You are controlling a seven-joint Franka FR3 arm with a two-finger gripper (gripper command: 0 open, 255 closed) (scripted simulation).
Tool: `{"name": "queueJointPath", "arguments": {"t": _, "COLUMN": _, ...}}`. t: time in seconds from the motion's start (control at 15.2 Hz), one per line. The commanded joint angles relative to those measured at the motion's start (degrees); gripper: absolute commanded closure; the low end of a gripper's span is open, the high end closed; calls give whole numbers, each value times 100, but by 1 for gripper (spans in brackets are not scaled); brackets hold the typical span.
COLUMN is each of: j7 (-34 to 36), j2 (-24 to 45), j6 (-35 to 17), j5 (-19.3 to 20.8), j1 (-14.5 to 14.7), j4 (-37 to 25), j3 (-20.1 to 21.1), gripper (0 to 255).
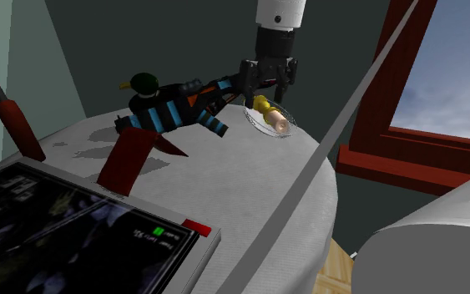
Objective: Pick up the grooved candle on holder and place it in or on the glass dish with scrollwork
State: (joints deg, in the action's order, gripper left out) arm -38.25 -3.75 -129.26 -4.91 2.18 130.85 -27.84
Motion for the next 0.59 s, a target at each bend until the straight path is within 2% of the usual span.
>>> {"name": "queueJointPath", "arguments": {"t": 0.0, "j7": 0, "j2": 0, "j6": 0, "j5": 0, "j1": 0, "j4": 0, "j3": 0, "gripper": 0}}
{"name": "queueJointPath", "arguments": {"t": 0.07, "j7": 0, "j2": 2, "j6": 0, "j5": -1, "j1": 0, "j4": -2, "j3": 0, "gripper": 0}}
{"name": "queueJointPath", "arguments": {"t": 0.33, "j7": 187, "j2": -402, "j6": 721, "j5": 260, "j1": -37, "j4": -371, "j3": 25, "gripper": 0}}
{"name": "queueJointPath", "arguments": {"t": 0.53, "j7": 187, "j2": -403, "j6": 721, "j5": 260, "j1": -38, "j4": -371, "j3": 26, "gripper": 0}}
